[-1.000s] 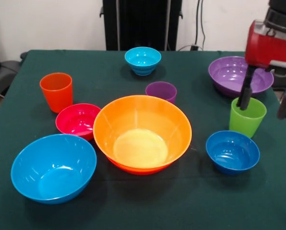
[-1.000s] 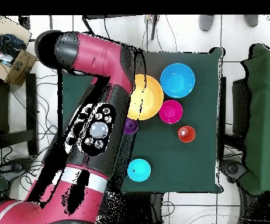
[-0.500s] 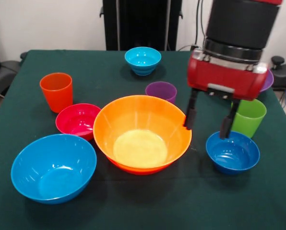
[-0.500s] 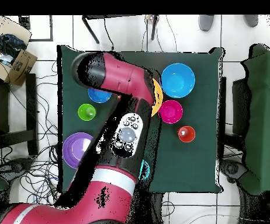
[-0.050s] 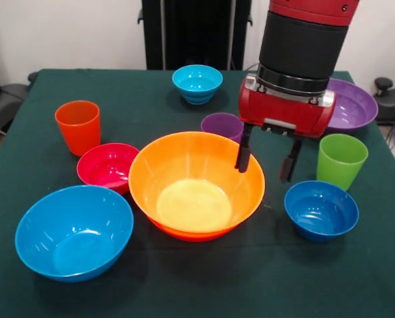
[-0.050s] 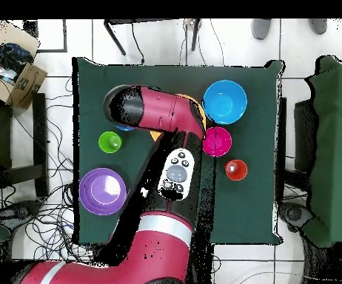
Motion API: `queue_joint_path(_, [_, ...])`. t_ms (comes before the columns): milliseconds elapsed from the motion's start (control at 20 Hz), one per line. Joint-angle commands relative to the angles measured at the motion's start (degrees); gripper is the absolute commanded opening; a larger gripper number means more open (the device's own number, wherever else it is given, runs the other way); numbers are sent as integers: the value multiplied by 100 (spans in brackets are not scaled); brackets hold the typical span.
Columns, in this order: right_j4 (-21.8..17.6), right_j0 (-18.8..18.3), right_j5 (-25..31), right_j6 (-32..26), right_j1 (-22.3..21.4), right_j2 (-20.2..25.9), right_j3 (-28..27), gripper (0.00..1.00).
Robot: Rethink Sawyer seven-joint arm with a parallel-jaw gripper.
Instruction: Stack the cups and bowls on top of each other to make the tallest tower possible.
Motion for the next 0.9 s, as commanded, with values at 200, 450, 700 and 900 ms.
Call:
queue_joint_path(200, [-1186,-369,-628,-1090,-459,1608,1284,100])
queue_joint_path(450, [-1525,-629,-828,-956,-568,2005,1593,100])
queue_joint_path(700, [-1813,-824,-895,-793,-609,2315,1747,100])
queue_joint_path(900, [-1958,-804,-771,-576,-691,2318,1827,100])
